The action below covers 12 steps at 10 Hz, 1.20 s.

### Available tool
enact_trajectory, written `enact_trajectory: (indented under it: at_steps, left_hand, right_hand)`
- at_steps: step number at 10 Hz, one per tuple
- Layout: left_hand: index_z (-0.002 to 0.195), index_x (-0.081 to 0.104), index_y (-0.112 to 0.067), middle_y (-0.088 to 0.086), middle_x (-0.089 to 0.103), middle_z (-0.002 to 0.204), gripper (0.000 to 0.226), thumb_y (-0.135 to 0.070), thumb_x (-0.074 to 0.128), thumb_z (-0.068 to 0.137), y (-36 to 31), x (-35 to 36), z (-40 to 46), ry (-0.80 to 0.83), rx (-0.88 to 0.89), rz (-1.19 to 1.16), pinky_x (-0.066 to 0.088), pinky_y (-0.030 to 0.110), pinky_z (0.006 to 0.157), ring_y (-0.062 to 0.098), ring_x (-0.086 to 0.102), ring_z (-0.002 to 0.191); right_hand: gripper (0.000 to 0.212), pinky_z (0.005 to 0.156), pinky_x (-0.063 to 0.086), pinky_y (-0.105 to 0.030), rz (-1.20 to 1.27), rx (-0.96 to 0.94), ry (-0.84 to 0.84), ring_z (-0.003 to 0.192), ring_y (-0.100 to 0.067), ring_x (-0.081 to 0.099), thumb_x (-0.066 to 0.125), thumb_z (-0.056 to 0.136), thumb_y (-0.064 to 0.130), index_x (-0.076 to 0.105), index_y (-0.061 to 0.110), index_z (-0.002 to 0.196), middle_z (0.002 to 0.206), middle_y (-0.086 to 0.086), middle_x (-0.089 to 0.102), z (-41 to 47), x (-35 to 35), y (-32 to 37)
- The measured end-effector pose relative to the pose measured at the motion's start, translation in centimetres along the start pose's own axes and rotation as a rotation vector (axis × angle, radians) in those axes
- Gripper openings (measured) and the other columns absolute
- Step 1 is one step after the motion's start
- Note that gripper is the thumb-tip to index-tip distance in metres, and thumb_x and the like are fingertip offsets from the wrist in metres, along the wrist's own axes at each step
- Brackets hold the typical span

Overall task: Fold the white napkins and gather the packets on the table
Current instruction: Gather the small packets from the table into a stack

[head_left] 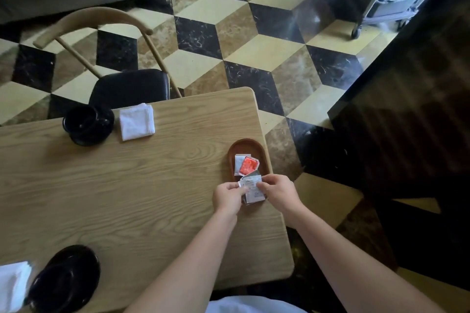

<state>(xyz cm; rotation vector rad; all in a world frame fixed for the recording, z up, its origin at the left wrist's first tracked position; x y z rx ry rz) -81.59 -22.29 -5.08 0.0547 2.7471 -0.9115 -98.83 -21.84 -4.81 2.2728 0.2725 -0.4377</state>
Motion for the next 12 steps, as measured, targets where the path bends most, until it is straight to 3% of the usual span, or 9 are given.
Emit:
enact_trajectory:
  at_steps: [1, 2, 3, 4, 6, 8, 10, 11, 12]
  left_hand:
    - [0.071, 0.068, -0.016, 0.007, 0.073, 0.078, 0.013, -0.008, 0.078, 0.075, -0.3, 0.3, 1.2, -0.05, 0.012, 0.091, 0.059, 0.04, 0.069, 0.022, 0.066, 0.068]
    - [0.064, 0.067, -0.016, 0.007, 0.072, 0.067, 0.019, -0.008, 0.073, 0.079, -0.6, 0.4, 2.2, -0.072, -0.006, 0.127, 0.059, 0.038, 0.06, 0.019, 0.067, 0.056]
    - [0.066, 0.072, -0.008, 0.012, 0.076, 0.072, 0.016, -0.012, 0.069, 0.081, -0.6, 0.5, 3.0, -0.068, -0.007, 0.245, 0.06, 0.039, 0.063, 0.027, 0.073, 0.064]
    - [0.067, 0.076, -0.005, 0.013, 0.076, 0.071, 0.021, -0.016, 0.067, 0.083, -0.5, 0.8, 3.3, -0.023, -0.008, 0.337, 0.06, 0.038, 0.067, 0.031, 0.074, 0.069]
    - [0.06, 0.073, -0.012, 0.001, 0.068, 0.051, 0.028, -0.014, 0.068, 0.087, 0.3, 1.7, 3.3, 0.121, -0.021, 0.327, 0.033, 0.012, 0.033, 0.008, 0.054, 0.033]
    - [0.068, 0.073, -0.01, 0.009, 0.074, 0.064, 0.016, -0.013, 0.062, 0.079, -0.5, 0.8, 3.6, 0.157, 0.036, 0.5, 0.055, 0.03, 0.065, 0.025, 0.072, 0.066]
    - [0.081, 0.065, -0.017, 0.002, 0.074, 0.073, 0.003, -0.019, 0.064, 0.078, -1.2, -0.8, 4.0, 0.064, 0.1, 0.495, 0.053, 0.027, 0.054, 0.022, 0.071, 0.065]
    - [0.076, 0.059, -0.018, 0.002, 0.071, 0.079, 0.005, -0.016, 0.059, 0.081, -1.1, -0.8, 3.4, 0.043, 0.164, 0.409, 0.058, 0.037, 0.065, 0.026, 0.07, 0.074]
    - [0.076, 0.058, -0.021, -0.007, 0.063, 0.067, 0.008, -0.019, 0.06, 0.083, -0.8, -0.8, 1.9, 0.063, 0.338, 0.52, 0.043, 0.025, 0.057, 0.016, 0.059, 0.066]
  right_hand:
    - [0.017, 0.081, 0.058, -0.038, -0.137, -0.02, -0.006, 0.088, -0.011, 0.069, 0.065, 0.092, 0.026, 0.076, 0.021, 0.104, 0.094, 0.005, 0.075, 1.3, 0.1, 0.4]
    - [0.016, 0.075, 0.056, -0.04, -0.304, -0.086, 0.001, 0.085, -0.021, 0.067, 0.059, 0.092, 0.023, 0.072, 0.014, 0.093, 0.091, -0.002, 0.074, 2.8, 0.2, 1.9]
    - [0.017, 0.062, 0.05, -0.036, -0.493, -0.156, 0.062, 0.078, -0.025, 0.064, 0.052, 0.091, 0.018, 0.063, 0.015, 0.078, 0.083, -0.004, 0.069, 3.7, 0.7, 3.2]
    - [0.017, 0.07, 0.057, -0.04, -0.596, -0.183, 0.126, 0.082, -0.025, 0.066, 0.053, 0.092, 0.018, 0.068, 0.014, 0.088, 0.091, -0.006, 0.071, 4.4, 1.1, 3.6]
    - [0.032, 0.064, 0.053, -0.031, -0.619, -0.225, 0.229, 0.079, -0.013, 0.062, 0.08, 0.077, 0.031, 0.065, 0.021, 0.104, 0.093, 0.003, 0.068, 5.1, 1.7, 3.9]
    - [0.026, 0.082, 0.056, -0.04, -0.882, -0.381, 0.318, 0.099, -0.025, 0.063, 0.065, 0.092, 0.022, 0.066, 0.019, 0.118, 0.112, -0.007, 0.064, 6.2, 3.8, 5.7]
    - [0.038, 0.088, 0.051, -0.04, -0.742, -0.442, 0.058, 0.115, -0.026, 0.051, 0.063, 0.093, 0.011, 0.057, 0.017, 0.13, 0.126, -0.006, 0.054, 6.0, 2.0, 7.4]
    - [0.03, 0.088, 0.052, -0.041, -0.609, -0.408, -0.082, 0.113, -0.025, 0.052, 0.06, 0.095, 0.02, 0.058, 0.015, 0.125, 0.123, -0.006, 0.055, 4.5, 0.4, 6.8]
    - [0.032, 0.086, 0.051, -0.038, -0.552, -0.399, -0.096, 0.112, -0.024, 0.053, 0.058, 0.096, 0.024, 0.057, 0.015, 0.126, 0.121, -0.006, 0.055, 2.0, 0.5, 5.4]
Point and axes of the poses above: each hand's wrist, its own z-axis towards the middle knuckle, its own x-axis out of the palm, y = z × x, the point moved 8 cm from there along z, towards the middle knuckle
